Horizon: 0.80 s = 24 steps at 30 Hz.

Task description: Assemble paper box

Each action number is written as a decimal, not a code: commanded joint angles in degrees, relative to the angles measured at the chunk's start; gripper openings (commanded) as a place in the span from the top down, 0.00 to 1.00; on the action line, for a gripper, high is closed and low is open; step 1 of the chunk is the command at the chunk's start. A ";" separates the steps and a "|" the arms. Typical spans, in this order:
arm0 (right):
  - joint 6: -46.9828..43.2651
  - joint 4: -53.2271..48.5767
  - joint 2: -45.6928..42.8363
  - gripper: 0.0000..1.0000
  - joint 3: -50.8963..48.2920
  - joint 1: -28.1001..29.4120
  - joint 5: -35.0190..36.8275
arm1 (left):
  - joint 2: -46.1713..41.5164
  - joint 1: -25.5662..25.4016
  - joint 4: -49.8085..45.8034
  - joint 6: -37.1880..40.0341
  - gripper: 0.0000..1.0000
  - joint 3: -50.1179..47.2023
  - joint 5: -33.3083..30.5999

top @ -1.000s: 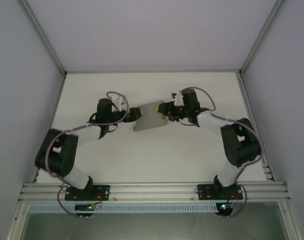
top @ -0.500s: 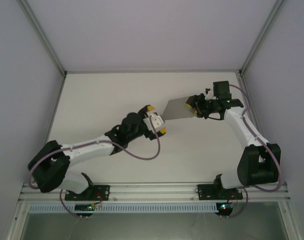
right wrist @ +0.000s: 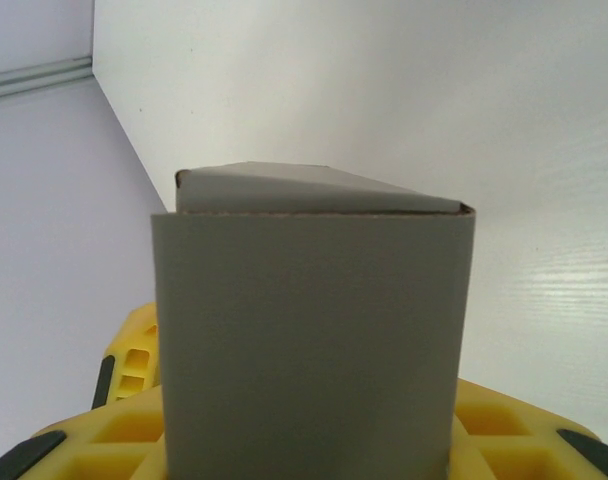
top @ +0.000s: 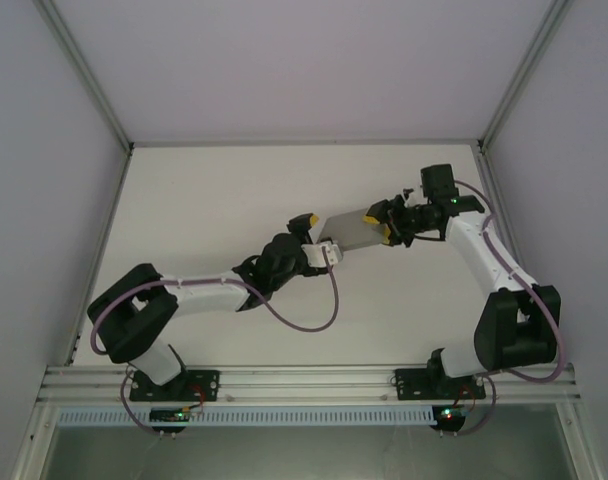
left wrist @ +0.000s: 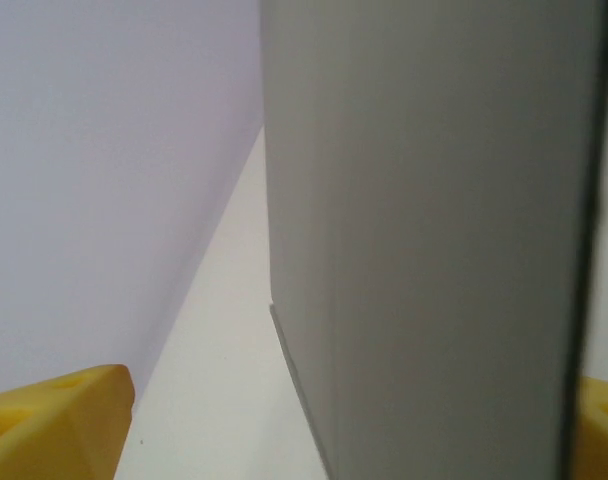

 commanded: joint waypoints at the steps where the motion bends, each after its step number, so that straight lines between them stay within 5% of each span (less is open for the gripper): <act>1: 0.39 -2.90 0.89 0.61 1.92 0.49 -2.26 | 0.49 0.09 4.48 1.25 0.15 2.39 -1.36; 10: -1.43 -5.27 1.96 0.56 2.36 1.23 -5.28 | -0.13 0.07 6.19 2.16 0.46 1.50 -2.19; 15: -1.41 -4.19 1.49 0.45 2.32 1.19 -6.04 | -1.74 0.03 5.06 2.56 0.52 1.03 -2.19; 22: 0.15 9.19 -2.60 0.19 -0.89 -1.04 -1.10 | -6.91 0.05 -5.96 -0.53 0.61 1.14 1.59; 24: -3.84 12.04 -3.96 0.01 -1.17 -1.95 4.50 | -9.10 0.11 -12.75 -2.25 0.61 1.81 4.13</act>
